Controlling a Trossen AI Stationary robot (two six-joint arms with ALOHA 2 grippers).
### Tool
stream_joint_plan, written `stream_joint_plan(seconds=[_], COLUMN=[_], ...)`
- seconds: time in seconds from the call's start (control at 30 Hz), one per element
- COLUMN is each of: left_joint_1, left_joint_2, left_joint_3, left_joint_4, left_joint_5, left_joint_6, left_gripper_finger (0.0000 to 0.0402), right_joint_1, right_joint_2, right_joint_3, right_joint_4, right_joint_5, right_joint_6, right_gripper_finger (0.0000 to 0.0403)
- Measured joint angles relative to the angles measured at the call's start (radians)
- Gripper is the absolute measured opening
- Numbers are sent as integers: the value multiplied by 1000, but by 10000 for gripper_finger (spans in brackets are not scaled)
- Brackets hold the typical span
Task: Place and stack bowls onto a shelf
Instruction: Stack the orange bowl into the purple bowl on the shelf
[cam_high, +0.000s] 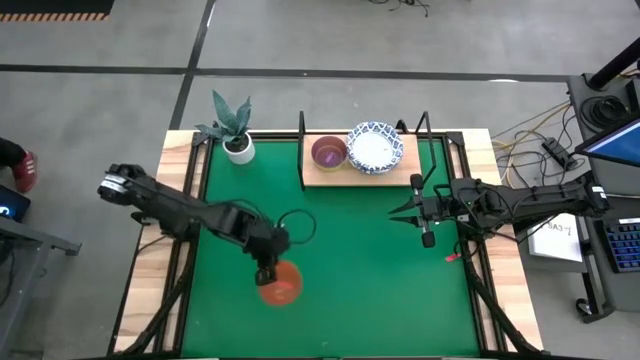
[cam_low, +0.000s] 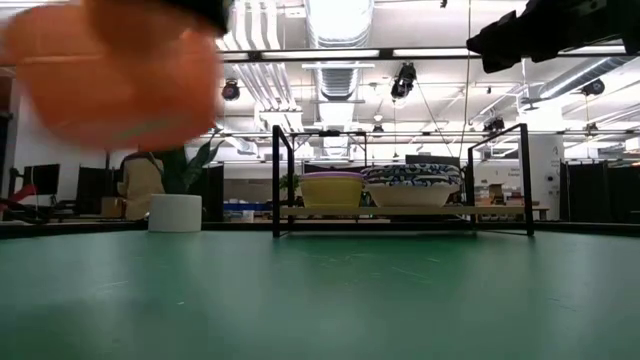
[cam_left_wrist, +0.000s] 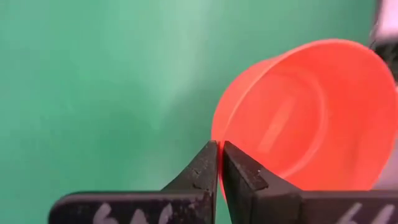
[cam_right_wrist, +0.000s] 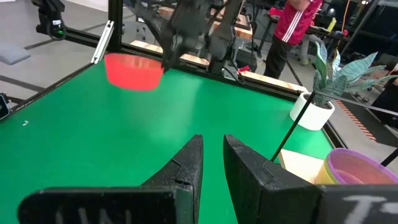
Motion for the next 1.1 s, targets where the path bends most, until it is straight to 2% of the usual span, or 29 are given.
stream_joint_plan(seconds=[0.23,0.47,0.77,0.97,1.1], left_joint_1=[164,406,693,783,809], left_joint_2=[-1,39,265,458,571], left_joint_3=[237,445,821,1074,1196], left_joint_4=[-2,-18,-184,-357,-418], left_joint_5=[-91,-140,-139,-137,-138], left_joint_6=[172,370,543,609,614], left_gripper_finger=[0,0,0,0,0], right_joint_1=[0,0,0,0,0], right_joint_2=[0,0,-2,-2,-2], right_joint_3=[0,0,0,0,0], right_joint_4=[1,0,0,-7,-17], right_joint_5=[0,0,1,1,1], right_joint_6=[0,0,0,-4,-7], right_gripper_finger=[52,52,52,52,52])
